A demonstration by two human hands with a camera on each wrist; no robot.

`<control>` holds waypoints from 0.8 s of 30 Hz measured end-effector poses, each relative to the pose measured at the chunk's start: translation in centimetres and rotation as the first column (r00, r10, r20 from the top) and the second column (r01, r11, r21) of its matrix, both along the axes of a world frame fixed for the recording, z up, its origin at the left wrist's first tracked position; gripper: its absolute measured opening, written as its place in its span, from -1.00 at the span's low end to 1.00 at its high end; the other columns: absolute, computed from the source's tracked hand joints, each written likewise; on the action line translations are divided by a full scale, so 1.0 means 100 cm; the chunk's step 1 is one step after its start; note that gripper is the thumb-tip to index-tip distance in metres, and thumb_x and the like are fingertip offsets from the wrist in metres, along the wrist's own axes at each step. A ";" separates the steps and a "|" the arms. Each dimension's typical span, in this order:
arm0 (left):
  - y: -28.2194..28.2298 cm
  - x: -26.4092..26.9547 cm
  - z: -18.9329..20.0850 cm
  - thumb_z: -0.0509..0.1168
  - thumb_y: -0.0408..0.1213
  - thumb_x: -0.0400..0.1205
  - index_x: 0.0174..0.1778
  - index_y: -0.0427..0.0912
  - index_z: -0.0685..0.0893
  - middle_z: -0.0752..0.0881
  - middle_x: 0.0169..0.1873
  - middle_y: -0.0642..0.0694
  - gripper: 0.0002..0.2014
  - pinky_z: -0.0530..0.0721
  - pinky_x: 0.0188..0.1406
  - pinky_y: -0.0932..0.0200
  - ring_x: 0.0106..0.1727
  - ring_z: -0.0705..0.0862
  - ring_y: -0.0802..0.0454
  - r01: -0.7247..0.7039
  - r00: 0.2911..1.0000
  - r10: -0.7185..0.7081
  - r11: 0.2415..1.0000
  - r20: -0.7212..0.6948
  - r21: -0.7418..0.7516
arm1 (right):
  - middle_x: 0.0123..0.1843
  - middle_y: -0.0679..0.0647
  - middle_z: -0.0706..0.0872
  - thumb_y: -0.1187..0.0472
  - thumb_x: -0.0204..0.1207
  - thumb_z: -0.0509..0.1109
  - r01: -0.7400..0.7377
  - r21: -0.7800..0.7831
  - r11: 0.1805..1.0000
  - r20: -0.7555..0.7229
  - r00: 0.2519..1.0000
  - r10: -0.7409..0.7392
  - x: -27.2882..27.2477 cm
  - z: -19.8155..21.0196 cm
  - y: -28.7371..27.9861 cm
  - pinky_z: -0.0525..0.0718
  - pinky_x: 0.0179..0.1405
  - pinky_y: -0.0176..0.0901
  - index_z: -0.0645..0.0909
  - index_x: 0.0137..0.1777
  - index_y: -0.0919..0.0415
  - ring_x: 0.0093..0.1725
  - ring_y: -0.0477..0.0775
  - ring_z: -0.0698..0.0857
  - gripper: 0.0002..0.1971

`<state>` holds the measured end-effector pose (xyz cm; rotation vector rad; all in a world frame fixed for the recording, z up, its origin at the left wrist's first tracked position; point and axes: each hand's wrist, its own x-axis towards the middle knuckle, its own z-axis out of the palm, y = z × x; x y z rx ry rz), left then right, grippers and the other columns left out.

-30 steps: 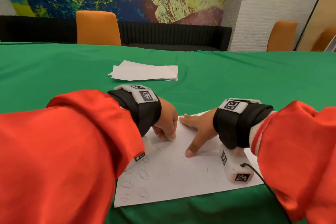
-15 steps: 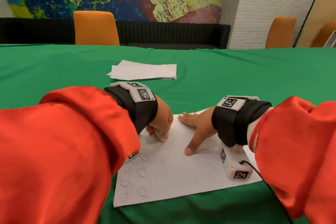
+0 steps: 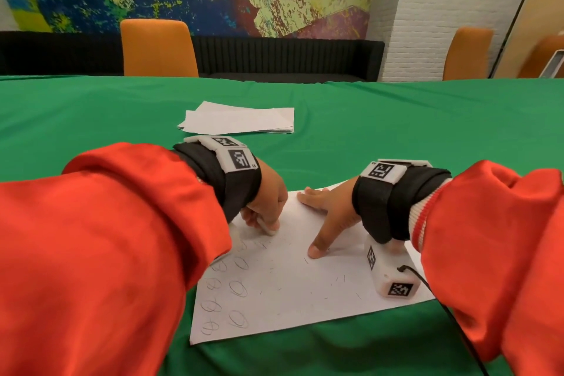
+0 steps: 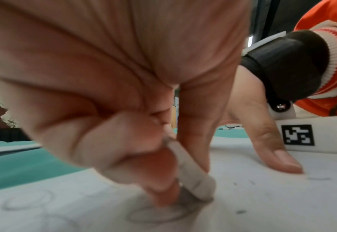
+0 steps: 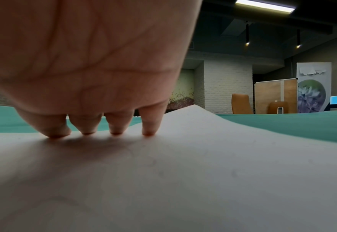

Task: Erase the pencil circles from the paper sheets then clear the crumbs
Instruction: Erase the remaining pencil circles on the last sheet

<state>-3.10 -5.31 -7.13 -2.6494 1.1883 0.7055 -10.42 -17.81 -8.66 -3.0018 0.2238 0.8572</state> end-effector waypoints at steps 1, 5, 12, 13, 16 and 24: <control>0.003 0.002 0.000 0.37 -0.26 0.62 -0.24 -0.14 0.55 0.61 -0.44 -0.02 -0.85 0.55 -0.46 0.39 -0.49 0.56 0.16 -0.012 1.000 0.012 1.000 0.000 0.000 | 0.68 -0.13 -0.24 -0.30 0.33 0.43 0.001 0.003 1.000 0.000 1.000 -0.001 0.000 0.000 0.000 -0.05 0.59 -0.04 -0.29 0.66 -0.03 0.66 -0.04 -0.09 0.14; 0.002 0.001 0.000 0.38 -0.34 0.60 -0.29 -0.15 0.53 0.64 -0.43 -0.04 -0.81 0.62 -0.53 0.45 -0.57 0.61 0.23 -0.075 0.990 0.058 0.988 -0.128 -0.134 | 0.68 -0.12 -0.23 -0.32 0.31 0.44 -0.004 0.006 1.000 0.005 1.000 0.004 0.001 0.000 -0.001 -0.04 0.62 -0.03 -0.29 0.66 -0.03 0.66 -0.03 -0.08 0.15; -0.013 -0.007 -0.005 0.40 -0.28 0.59 -0.28 -0.15 0.57 0.63 -0.48 -0.04 -0.83 0.56 -0.58 0.47 -0.63 0.58 0.22 -0.020 0.996 0.010 0.993 -0.087 -0.113 | 0.69 -0.10 -0.17 -0.33 0.28 0.45 0.001 0.020 1.000 0.002 1.000 -0.001 0.001 -0.001 0.000 0.01 0.62 -0.01 -0.27 0.66 -0.08 0.66 0.00 -0.03 0.15; -0.011 -0.004 -0.004 0.40 -0.30 0.60 -0.31 -0.15 0.55 0.63 -0.52 -0.03 -0.80 0.55 -0.60 0.47 -0.67 0.56 0.25 -0.027 0.996 0.020 0.995 -0.084 -0.092 | 0.69 -0.10 -0.20 -0.32 0.31 0.44 0.001 0.013 1.000 0.005 1.000 -0.001 0.000 0.000 0.000 -0.01 0.60 -0.02 -0.28 0.66 -0.05 0.66 0.00 -0.05 0.14; -0.003 0.004 -0.001 0.41 -0.34 0.58 -0.33 -0.12 0.54 0.62 -0.54 0.01 -0.79 0.54 -0.64 0.50 -0.72 0.54 0.30 -0.033 0.997 0.030 0.998 -0.067 -0.047 | 0.69 -0.11 -0.23 -0.28 0.34 0.43 -0.001 0.014 1.000 0.013 1.000 0.000 -0.002 0.000 0.000 -0.04 0.59 -0.05 -0.28 0.66 -0.01 0.66 -0.02 -0.08 0.12; -0.016 0.009 0.001 0.39 -0.31 0.61 0.12 -0.24 0.69 0.65 -0.46 0.06 -0.81 0.52 -0.63 0.60 -0.70 0.56 0.38 -0.031 0.998 0.020 0.986 -0.063 -0.166 | 0.69 -0.11 -0.23 -0.30 0.34 0.43 -0.002 0.017 1.000 0.001 1.000 0.002 -0.002 0.002 0.001 -0.02 0.59 -0.04 -0.29 0.66 -0.03 0.66 -0.03 -0.08 0.12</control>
